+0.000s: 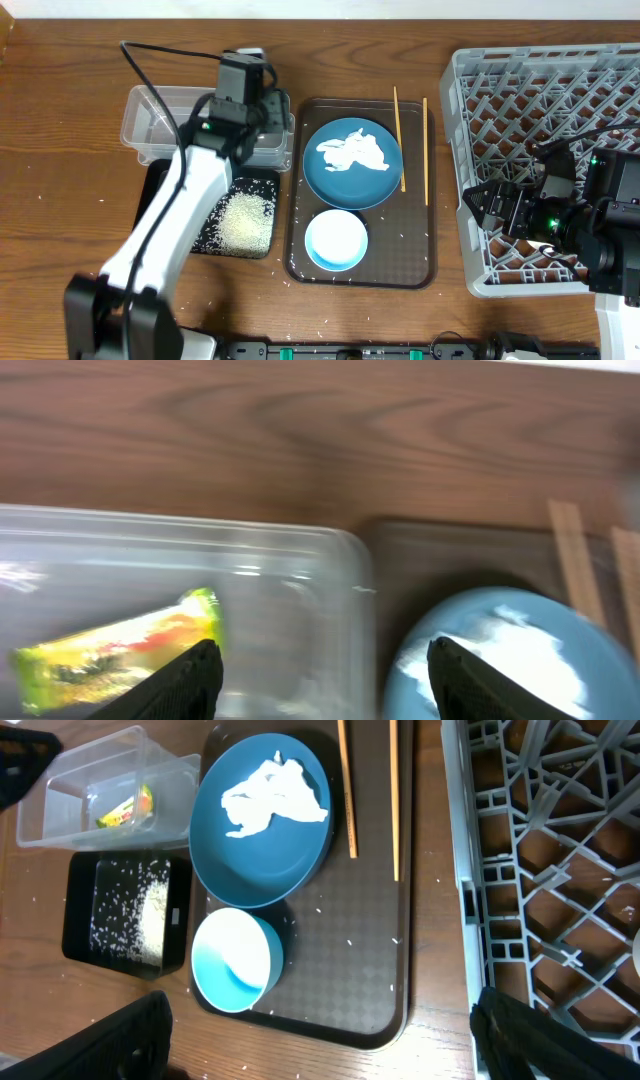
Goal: Sort waste into correct bins and load items into the dishwasher rack
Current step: 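Grasp the white tissue on the blue plate with the left gripper, then carry the tissue to the clear plastic bin and release it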
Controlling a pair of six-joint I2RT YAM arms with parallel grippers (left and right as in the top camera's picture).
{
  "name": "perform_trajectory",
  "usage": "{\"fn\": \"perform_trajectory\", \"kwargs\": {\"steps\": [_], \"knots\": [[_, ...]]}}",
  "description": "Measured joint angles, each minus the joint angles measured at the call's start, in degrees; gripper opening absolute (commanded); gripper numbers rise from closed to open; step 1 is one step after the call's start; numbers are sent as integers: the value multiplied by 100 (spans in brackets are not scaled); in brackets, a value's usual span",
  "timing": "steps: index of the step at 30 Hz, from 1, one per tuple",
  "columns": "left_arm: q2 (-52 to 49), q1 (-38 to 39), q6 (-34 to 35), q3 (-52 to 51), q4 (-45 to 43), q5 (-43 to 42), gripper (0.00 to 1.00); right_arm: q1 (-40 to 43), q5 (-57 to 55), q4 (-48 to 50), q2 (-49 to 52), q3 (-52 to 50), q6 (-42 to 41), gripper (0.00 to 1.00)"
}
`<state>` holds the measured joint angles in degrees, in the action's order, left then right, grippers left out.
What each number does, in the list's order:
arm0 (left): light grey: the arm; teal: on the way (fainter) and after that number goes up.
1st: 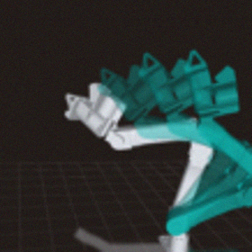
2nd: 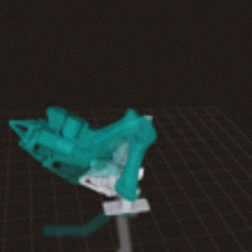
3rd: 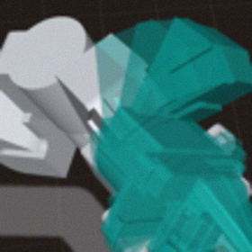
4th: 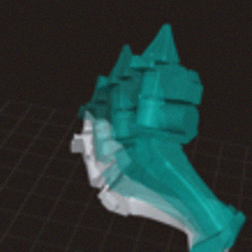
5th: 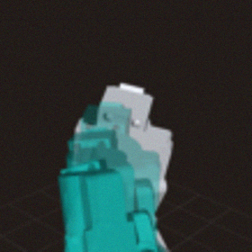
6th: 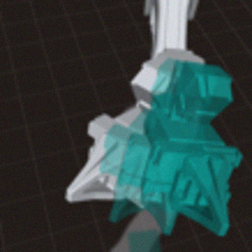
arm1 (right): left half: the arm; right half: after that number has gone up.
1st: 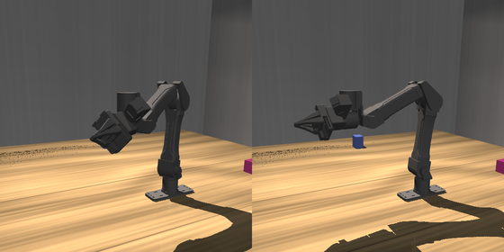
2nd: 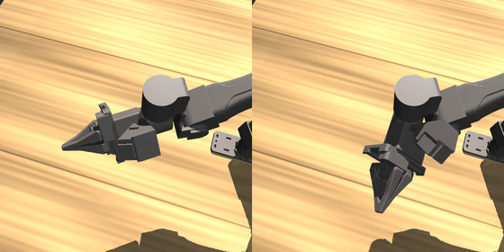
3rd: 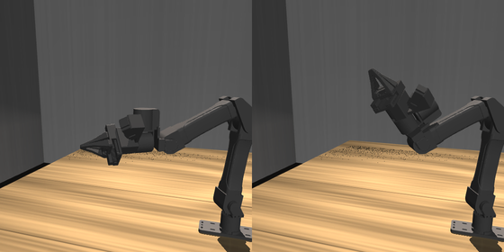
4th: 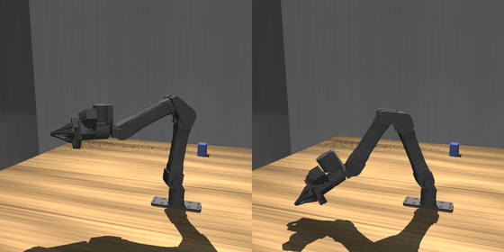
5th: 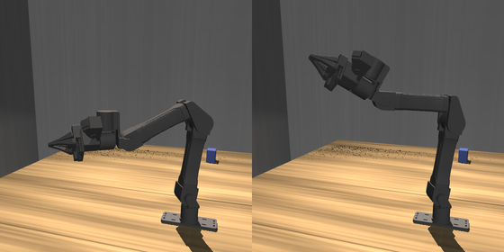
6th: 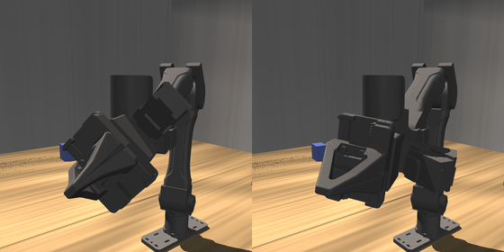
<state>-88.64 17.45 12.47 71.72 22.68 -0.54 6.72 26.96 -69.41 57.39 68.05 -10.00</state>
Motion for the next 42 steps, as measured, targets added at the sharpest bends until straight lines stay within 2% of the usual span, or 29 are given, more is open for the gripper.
{"fn": "perform_trajectory", "kwargs": {"steps": [4,11,15,23,25,26,28,30,31,35,39,42], "knots": [[37,645,-280,0,42,-199,70,0,0,2,0,0,-2,95],[-1051,1591,-1589,0,-269,-293,79,0,0,-11,0,0,-2,94],[-1685,1668,-1884,-2,-592,-232,80,0,-2,-15,-2,0,-2,94],[-2457,1661,-2033,-2,-848,-212,79,0,0,-17,-2,0,0,94],[-2544,1663,-2009,-2,-848,-232,68,0,-2,-17,-2,0,-2,94],[-2577,1663,-1991,-2,-837,-251,57,0,-2,-17,-2,0,-2,95],[-2603,1670,-1941,-2,-820,-262,29,0,-2,-17,-2,0,-2,94],[-2603,1679,-1884,-2,-813,-291,10,0,-2,-24,-2,0,-2,94],[-2597,1683,-1814,-2,-811,-297,6,0,0,-31,0,0,-2,94],[-2345,1690,-1353,-20,-671,-345,6,0,0,-68,-2,-2,-2,94],[-1436,1683,-975,-48,-608,-216,6,0,-2,-72,0,-2,-2,94],[-560,1624,-782,-44,-496,214,6,0,0,-72,-2,-2,0,94]]}}
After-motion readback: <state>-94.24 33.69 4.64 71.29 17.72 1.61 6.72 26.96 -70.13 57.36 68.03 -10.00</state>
